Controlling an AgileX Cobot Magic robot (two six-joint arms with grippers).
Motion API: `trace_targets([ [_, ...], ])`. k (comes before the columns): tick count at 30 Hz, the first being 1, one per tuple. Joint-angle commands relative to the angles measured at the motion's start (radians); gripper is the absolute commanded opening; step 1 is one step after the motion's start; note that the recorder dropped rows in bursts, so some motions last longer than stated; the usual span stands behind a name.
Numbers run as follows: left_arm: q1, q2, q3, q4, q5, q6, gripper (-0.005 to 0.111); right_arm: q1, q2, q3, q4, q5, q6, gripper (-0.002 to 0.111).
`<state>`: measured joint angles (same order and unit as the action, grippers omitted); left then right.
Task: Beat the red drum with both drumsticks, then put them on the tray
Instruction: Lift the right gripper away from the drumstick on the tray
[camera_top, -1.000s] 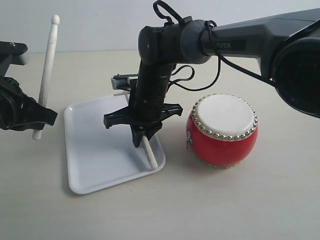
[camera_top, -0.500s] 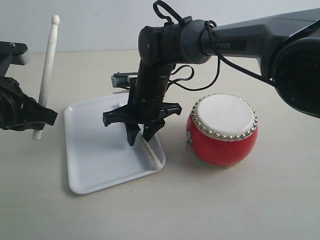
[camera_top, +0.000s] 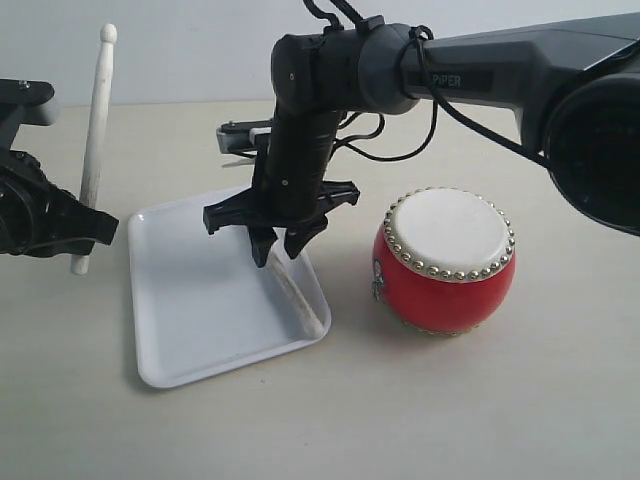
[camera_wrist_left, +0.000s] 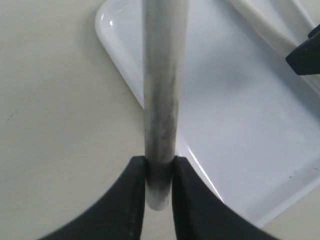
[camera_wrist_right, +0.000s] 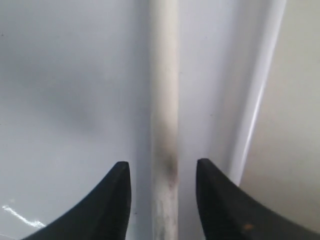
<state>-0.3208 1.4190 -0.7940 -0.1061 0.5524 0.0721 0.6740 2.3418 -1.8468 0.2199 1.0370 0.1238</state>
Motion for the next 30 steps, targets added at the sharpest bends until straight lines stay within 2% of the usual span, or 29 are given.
trace_targets([
  [1, 0.001, 0.001, 0.003, -0.011, -0.010, 0.002, 0.000, 0.000, -0.004, -0.006, -0.025, 0.007, 0.002, 0.040],
  [10, 0.001, 0.001, 0.003, -0.011, -0.010, 0.009, 0.000, 0.000, -0.004, -0.006, 0.053, 0.038, -0.052, 0.038],
  [19, 0.001, 0.001, 0.003, -0.025, -0.010, 0.032, 0.000, 0.000, 0.021, -0.006, 0.030, 0.046, -0.050, 0.035],
  [22, 0.001, 0.001, 0.003, -0.027, -0.010, 0.039, 0.000, 0.000, 0.031, -0.006, 0.030, 0.043, -0.050, 0.026],
  [26, 0.001, 0.001, 0.003, -0.039, -0.010, 0.051, 0.000, 0.000, 0.023, -0.006, 0.030, 0.028, -0.050, 0.001],
  [30, 0.001, 0.001, 0.003, -0.041, -0.010, 0.051, 0.000, 0.000, 0.014, -0.006, 0.027, -0.008, -0.030, 0.000],
])
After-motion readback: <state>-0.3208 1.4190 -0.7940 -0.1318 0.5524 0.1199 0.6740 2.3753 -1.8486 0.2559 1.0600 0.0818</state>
